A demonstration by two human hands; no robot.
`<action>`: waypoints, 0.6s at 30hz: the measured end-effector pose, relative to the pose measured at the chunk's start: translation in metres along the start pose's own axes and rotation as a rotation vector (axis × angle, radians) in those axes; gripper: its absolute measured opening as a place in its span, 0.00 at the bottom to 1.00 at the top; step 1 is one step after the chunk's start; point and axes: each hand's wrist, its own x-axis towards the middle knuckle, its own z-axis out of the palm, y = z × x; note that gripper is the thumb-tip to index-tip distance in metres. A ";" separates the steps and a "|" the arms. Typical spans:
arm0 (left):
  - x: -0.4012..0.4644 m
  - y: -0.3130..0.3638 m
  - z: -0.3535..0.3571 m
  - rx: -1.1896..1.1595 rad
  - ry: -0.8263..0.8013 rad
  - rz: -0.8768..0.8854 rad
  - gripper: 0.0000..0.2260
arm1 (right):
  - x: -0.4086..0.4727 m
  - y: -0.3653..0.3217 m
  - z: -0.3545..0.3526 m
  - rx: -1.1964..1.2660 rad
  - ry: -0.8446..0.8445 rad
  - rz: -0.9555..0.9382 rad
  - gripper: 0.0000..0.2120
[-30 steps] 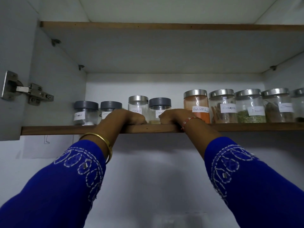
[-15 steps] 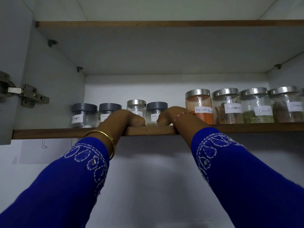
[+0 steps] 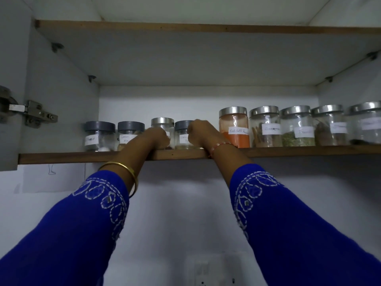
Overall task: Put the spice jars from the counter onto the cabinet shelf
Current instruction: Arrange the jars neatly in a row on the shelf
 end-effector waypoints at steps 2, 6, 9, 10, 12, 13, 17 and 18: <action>-0.008 0.001 -0.003 -0.009 0.076 0.000 0.16 | -0.025 -0.009 -0.017 0.021 0.166 -0.012 0.13; -0.031 0.008 -0.001 -0.178 0.259 0.108 0.14 | -0.050 0.002 -0.012 0.046 0.242 -0.022 0.12; -0.051 0.023 0.004 -0.224 0.296 0.185 0.13 | -0.070 0.014 -0.021 0.020 0.292 -0.027 0.12; -0.057 0.030 0.006 -0.226 0.296 0.203 0.13 | -0.075 0.022 -0.022 0.004 0.279 -0.020 0.12; -0.065 0.043 0.011 -0.238 0.299 0.238 0.13 | -0.088 0.037 -0.028 -0.040 0.264 -0.010 0.12; -0.068 0.049 0.014 -0.248 0.300 0.258 0.13 | -0.095 0.046 -0.032 -0.068 0.280 -0.012 0.12; -0.077 0.083 0.025 -0.228 0.265 0.336 0.14 | -0.115 0.088 -0.049 -0.192 0.305 0.046 0.17; -0.078 0.092 0.027 -0.212 0.238 0.357 0.14 | -0.119 0.098 -0.054 -0.208 0.275 0.073 0.18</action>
